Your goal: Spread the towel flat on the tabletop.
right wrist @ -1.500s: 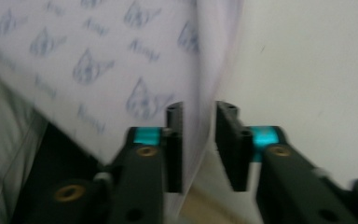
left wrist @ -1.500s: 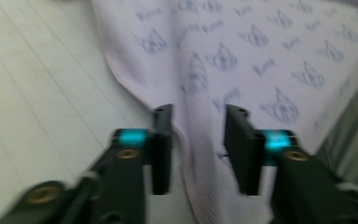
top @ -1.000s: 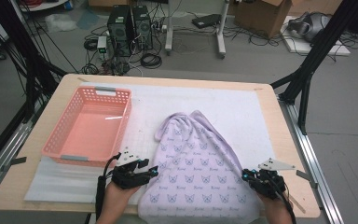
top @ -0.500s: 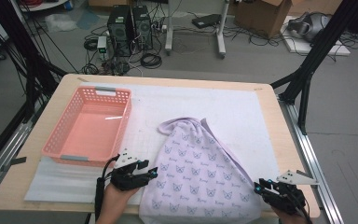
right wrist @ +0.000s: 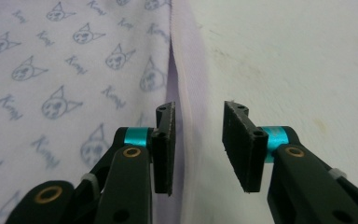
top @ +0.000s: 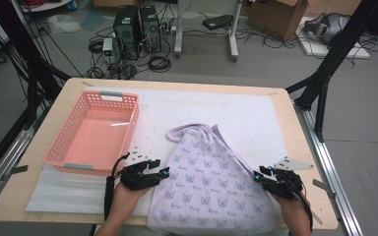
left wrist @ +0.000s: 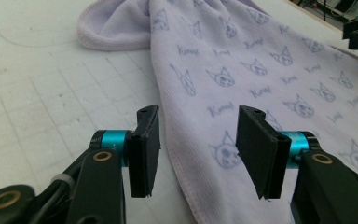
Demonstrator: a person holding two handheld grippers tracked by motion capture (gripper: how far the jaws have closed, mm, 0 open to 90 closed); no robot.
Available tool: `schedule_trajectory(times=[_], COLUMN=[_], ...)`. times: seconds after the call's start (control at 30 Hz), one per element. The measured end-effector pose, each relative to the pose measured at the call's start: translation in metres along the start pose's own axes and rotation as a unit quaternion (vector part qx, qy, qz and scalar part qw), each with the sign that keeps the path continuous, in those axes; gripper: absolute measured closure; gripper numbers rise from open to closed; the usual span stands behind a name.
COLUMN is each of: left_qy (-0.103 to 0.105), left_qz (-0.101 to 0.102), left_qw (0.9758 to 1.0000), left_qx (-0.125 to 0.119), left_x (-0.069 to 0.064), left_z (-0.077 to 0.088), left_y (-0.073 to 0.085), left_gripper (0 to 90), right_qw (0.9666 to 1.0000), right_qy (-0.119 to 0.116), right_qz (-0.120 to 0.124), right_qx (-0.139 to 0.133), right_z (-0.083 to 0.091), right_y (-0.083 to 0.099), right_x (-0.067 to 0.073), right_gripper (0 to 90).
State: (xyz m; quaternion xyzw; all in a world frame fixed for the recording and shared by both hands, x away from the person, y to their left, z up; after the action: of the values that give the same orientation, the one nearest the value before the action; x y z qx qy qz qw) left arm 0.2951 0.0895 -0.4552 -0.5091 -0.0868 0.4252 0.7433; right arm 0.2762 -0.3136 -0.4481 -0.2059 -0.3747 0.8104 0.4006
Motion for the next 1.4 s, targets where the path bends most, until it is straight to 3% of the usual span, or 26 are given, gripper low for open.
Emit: schedule_trajectory(times=[0.2, 0.4, 0.5, 0.53, 0.63, 0.8, 0.87, 0.97, 1.03, 1.07, 1.13, 1.17, 1.2, 1.23, 1.3, 1.4], left_qy=[0.009, 0.012, 0.015, 0.014, 0.013, 0.011, 0.007, 0.003, 0.003, 0.004, 0.003, 0.002, 0.002, 0.002, 0.002, -0.004], left_qz=[-0.011, -0.012, -0.008, -0.005, 0.000, 0.003, 0.003, 0.002, 0.005, 0.006, 0.005, 0.006, 0.007, 0.009, 0.015, 0.018], left_qw=[0.9999, 0.9999, 0.9999, 0.9999, 0.9999, 0.9999, 1.0000, 1.0000, 1.0000, 1.0000, 1.0000, 1.0000, 1.0000, 0.9999, 0.9997, 0.9998], left_qx=[-0.004, 0.002, 0.000, -0.001, -0.007, -0.005, -0.003, -0.004, -0.005, -0.006, -0.003, -0.004, -0.005, -0.007, -0.018, 0.000], left_x=[0.003, 0.002, 0.001, 0.001, 0.004, 0.006, 0.006, 0.007, 0.007, 0.007, 0.008, 0.009, 0.010, 0.010, 0.011, 0.012], left_z=[-0.013, -0.013, -0.009, -0.009, -0.006, -0.008, -0.009, -0.009, -0.009, -0.010, -0.012, -0.013, -0.014, -0.015, -0.016, -0.025], left_y=[-0.009, -0.007, -0.005, -0.005, -0.005, -0.005, -0.005, -0.005, -0.005, -0.005, -0.005, -0.006, -0.008, -0.010, -0.014, -0.023], left_gripper=[49.7, 50.2, 50.5, 50.5, 50.5, 50.8, 51.1, 53.1, 54.2, 54.6, 55.0, 55.5, 56.1, 56.5, 58.0, 60.3], right_qw=[0.9992, 0.9981, 0.9979, 0.9980, 0.9988, 0.9962, 0.9922, 0.9797, 0.9711, 0.9695, 0.9736, 0.9754, 0.9762, 0.9791, 0.9829, 0.9897], right_qy=[-0.020, -0.051, -0.048, -0.040, 0.010, 0.066, 0.113, 0.189, 0.223, 0.227, 0.204, 0.196, 0.192, 0.179, 0.167, 0.132], right_qz=[0.033, 0.034, 0.040, 0.043, 0.039, 0.018, 0.003, -0.035, -0.059, -0.072, -0.089, -0.088, -0.089, -0.092, -0.077, -0.056], right_qx=[0.010, 0.008, 0.015, 0.022, 0.027, 0.054, 0.054, 0.056, 0.062, 0.058, 0.052, 0.051, 0.046, 0.031, 0.015, -0.006], right_z=[-0.042, -0.086, -0.105, -0.109, -0.114, -0.105, -0.096, -0.079, -0.068, -0.064, -0.060, -0.059, -0.057, -0.055, -0.047, -0.035], right_y=[-0.034, -0.074, -0.090, -0.093, -0.098, -0.087, -0.082, -0.070, -0.059, -0.054, -0.046, -0.044, -0.044, -0.044, -0.046, -0.049], right_x=[-0.001, 0.000, 0.002, 0.001, -0.012, -0.047, -0.064, -0.092, -0.105, -0.109, -0.111, -0.110, -0.108, -0.106, -0.100, -0.087], right_gripper=[59.4, 61.7, 67.2, 74.0, 85.2, 87.3, 87.5, 87.5, 87.4, 87.4, 84.6, 75.0, 70.3, 70.0, 69.2, 66.7])
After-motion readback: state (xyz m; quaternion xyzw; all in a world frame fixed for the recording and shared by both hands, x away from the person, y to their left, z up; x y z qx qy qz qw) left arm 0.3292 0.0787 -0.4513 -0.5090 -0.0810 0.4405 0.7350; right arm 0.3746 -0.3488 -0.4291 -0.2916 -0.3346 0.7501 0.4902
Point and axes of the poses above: each handheld gripper's, and its own axes: z roughly backward along the jaws, y roughly out of its underside, x roughly to its left, the point moved 3 cm from there along -z, roughly forward along the jaws, and after that the axes turned 4 degrees about z, right-handed, at the moved point
